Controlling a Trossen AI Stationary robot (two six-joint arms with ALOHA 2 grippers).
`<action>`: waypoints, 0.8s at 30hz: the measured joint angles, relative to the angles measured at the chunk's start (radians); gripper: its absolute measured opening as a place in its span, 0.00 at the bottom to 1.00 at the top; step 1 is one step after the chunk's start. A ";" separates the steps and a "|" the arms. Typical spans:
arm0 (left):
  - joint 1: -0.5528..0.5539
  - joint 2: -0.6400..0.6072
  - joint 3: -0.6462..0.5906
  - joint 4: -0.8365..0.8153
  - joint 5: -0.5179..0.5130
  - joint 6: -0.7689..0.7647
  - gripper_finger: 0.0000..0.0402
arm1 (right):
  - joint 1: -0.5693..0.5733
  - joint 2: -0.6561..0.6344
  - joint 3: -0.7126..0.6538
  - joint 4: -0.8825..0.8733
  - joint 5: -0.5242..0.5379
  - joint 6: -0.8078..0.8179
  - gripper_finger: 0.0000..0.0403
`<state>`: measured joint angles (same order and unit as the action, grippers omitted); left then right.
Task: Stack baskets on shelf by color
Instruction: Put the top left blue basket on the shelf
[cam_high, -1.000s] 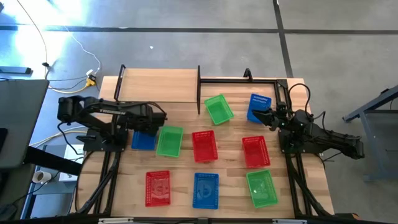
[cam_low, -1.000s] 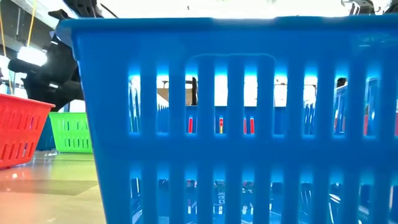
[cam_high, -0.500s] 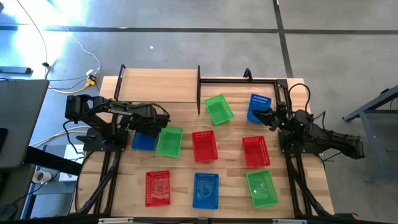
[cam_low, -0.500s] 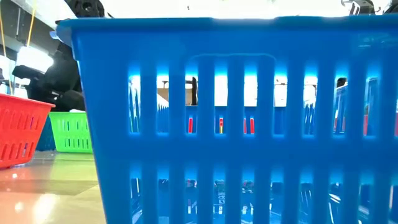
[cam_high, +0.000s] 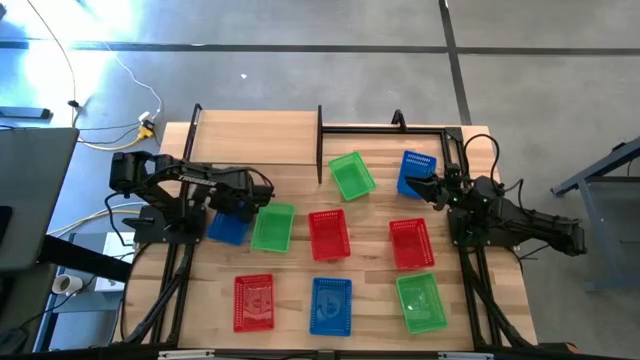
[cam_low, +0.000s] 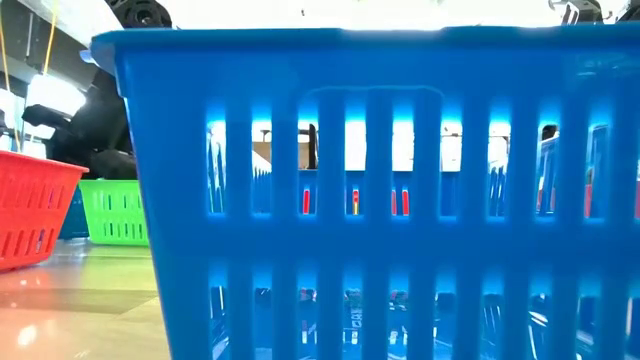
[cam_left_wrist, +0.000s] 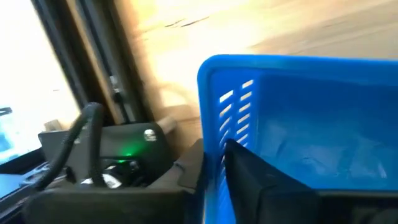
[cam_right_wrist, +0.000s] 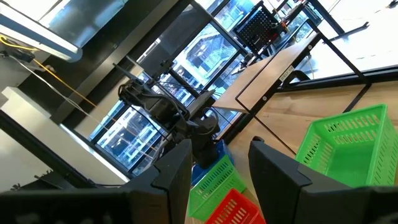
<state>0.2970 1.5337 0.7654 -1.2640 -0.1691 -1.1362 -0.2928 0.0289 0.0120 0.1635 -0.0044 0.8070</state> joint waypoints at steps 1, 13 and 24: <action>0.000 0.000 0.000 -0.016 -0.005 -0.005 0.07 | 0.000 0.000 0.000 0.000 0.000 0.000 0.36; -0.005 -0.071 0.003 -0.040 0.038 0.013 0.01 | 0.000 0.000 0.000 0.000 0.000 -0.003 0.36; -0.011 -0.249 0.015 -0.083 0.091 0.006 0.00 | 0.000 0.000 0.000 0.000 0.000 -0.003 0.36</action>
<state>0.2859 1.2850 0.7808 -1.3470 -0.0780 -1.1305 -0.2928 0.0288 0.0120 0.1631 -0.0044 0.8040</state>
